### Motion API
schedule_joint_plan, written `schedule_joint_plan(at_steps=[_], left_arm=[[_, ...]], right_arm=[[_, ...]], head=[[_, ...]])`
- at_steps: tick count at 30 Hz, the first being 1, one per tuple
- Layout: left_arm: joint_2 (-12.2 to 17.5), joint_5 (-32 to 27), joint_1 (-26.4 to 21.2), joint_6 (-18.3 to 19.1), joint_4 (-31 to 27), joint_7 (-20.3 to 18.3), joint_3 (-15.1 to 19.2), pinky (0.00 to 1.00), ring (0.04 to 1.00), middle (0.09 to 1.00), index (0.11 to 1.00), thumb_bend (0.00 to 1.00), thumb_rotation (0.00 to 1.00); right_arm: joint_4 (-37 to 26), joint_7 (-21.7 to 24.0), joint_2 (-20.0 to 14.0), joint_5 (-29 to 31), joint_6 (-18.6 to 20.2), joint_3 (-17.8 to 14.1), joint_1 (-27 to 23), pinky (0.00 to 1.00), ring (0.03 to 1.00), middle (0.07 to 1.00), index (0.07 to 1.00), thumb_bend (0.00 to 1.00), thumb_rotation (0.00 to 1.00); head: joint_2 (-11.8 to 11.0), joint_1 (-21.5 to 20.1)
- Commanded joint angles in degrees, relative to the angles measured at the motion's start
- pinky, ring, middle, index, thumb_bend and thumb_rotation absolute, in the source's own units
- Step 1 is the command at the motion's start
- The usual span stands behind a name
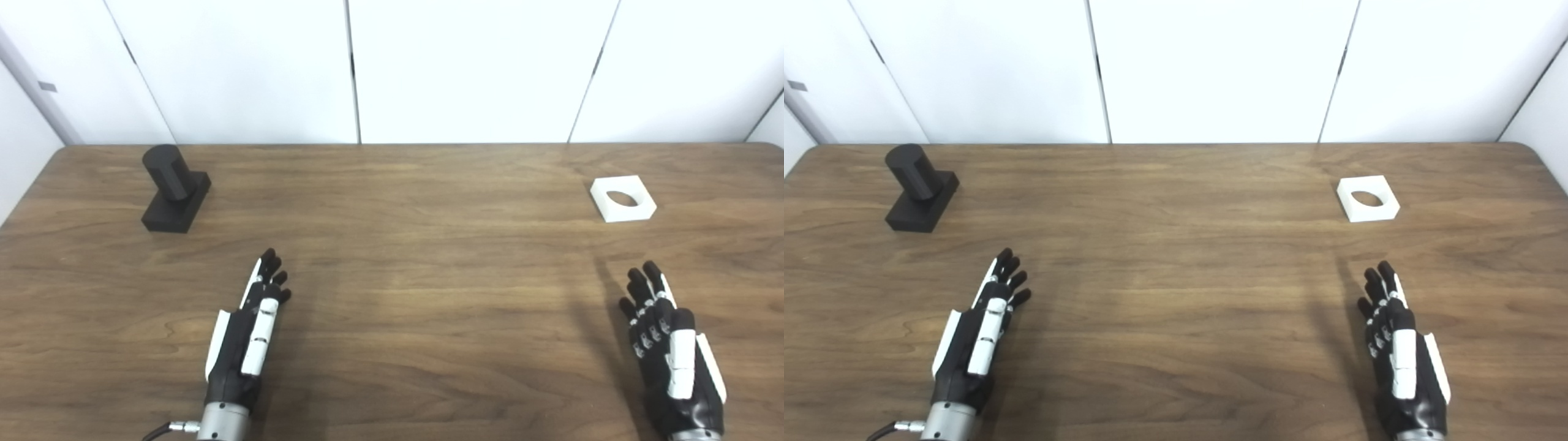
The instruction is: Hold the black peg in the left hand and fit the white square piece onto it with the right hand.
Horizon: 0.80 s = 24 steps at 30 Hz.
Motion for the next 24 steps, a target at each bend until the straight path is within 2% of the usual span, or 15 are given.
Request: schedule_joint_plan(at_steps=[1, 2, 4, 6, 8, 10, 12, 13, 15, 17, 19, 21, 24], left_arm=[[-3.59, 1.16, -0.36, -2.47, -0.29, 1.34, 0.63, 0.89, 0.926, 0.956, 0.991, 0.41, 0.78], [-3.48, 1.36, -0.26, -2.29, -0.78, 1.48, 0.75, 0.89, 0.927, 0.954, 0.989, 0.42, 0.74], [-2.84, 3.49, -0.17, 1.04, -4.35, 2.01, 1.28, 0.89, 0.929, 0.951, 0.990, 0.42, 0.69], [-1.73, 8.44, -0.76, 6.52, -9.31, 2.58, 2.14, 0.82, 0.901, 0.921, 0.977, 0.45, 0.58], [-0.99, 10.45, -1.75, 11.61, -12.91, 2.23, 3.28, 0.82, 0.886, 0.907, 0.971, 0.44, 0.53], [0.35, 10.62, -3.85, 18.17, -16.85, 1.24, 5.34, 0.86, 0.890, 0.909, 0.975, 0.47, 0.41], [2.74, 13.28, -6.65, 24.75, -19.71, 0.37, 7.88, 0.85, 0.879, 0.907, 0.969, 0.55, 0.32], [3.95, 15.38, -7.86, 26.58, -20.19, -0.10, 9.20, 0.83, 0.867, 0.904, 0.965, 0.60, 0.31], [6.00, 21.10, -9.98, 27.74, -19.70, -1.99, 12.18, 0.80, 0.859, 0.901, 0.954, 0.66, 0.27], [7.12, 25.84, -11.76, 27.75, -18.51, -4.82, 15.59, 0.82, 0.884, 0.909, 0.955, 0.66, 0.29], [8.60, 30.07, -13.67, 27.76, -16.15, -6.69, 18.48, 0.81, 0.903, 0.929, 0.950, 0.64, 0.29], [9.65, 34.77, -15.35, 27.76, -13.64, -8.87, 20.73, 0.79, 0.896, 0.934, 0.945, 0.63, 0.37], [10.70, 39.86, -17.30, 27.75, -10.24, -10.72, 22.39, 0.72, 0.888, 0.935, 0.925, 0.64, 0.43]], right_arm=[[-0.27, 0.22, 1.51, 0.00, -1.55, -0.10, -0.62, 1.00, 1.000, 0.969, 0.996, 0.60, 1.00], [-0.38, 0.09, 1.72, 0.04, -1.41, -0.09, -0.58, 1.00, 1.000, 0.967, 0.995, 0.61, 1.00], [-0.41, -0.19, 1.95, -0.18, -1.35, -0.14, -0.60, 1.00, 1.000, 0.959, 0.993, 0.61, 1.00], [-0.34, -0.38, 2.07, -0.07, -1.46, -0.29, -0.63, 1.00, 1.000, 0.962, 0.998, 0.62, 1.00], [-0.33, -0.53, 2.11, -0.37, -1.57, -0.28, -0.55, 1.00, 1.000, 0.964, 1.000, 0.62, 1.00], [-0.44, -0.48, 2.01, -0.46, -1.33, -0.17, -0.48, 1.00, 1.000, 0.967, 0.999, 0.61, 1.00], [-0.64, -0.57, 2.17, -0.30, -0.95, -0.13, -0.45, 1.00, 1.000, 0.971, 1.000, 0.62, 1.00], [-0.77, -0.73, 2.35, -0.46, -0.86, -0.11, -0.48, 1.00, 1.000, 0.970, 1.000, 0.62, 1.00], [-1.06, -1.04, 2.54, -1.21, -0.88, 0.02, -0.52, 1.00, 1.000, 0.964, 1.000, 0.61, 1.00], [-1.08, -1.13, 2.54, -1.62, -1.13, 0.22, -0.53, 1.00, 1.000, 0.963, 1.000, 0.61, 1.00], [-0.81, -1.09, 2.48, -1.61, -1.24, 0.27, -0.64, 1.00, 1.000, 0.962, 1.000, 0.62, 1.00], [-0.72, -1.09, 2.47, -1.46, -1.02, 0.28, -0.71, 1.00, 1.000, 0.967, 1.000, 0.62, 1.00], [-0.91, -1.08, 2.50, -0.86, -0.34, 0.27, -0.73, 1.00, 1.000, 0.970, 1.000, 0.63, 1.00]], head=[[0.04, -0.29], [0.20, -0.50], [0.20, -0.50], [0.20, -0.50], [0.42, 0.93], [0.40, 1.23], [0.48, 1.45], [0.58, 1.67], [0.64, 1.84], [0.65, 2.25], [0.60, 2.50], [0.66, 2.87], [0.73, 3.33]])
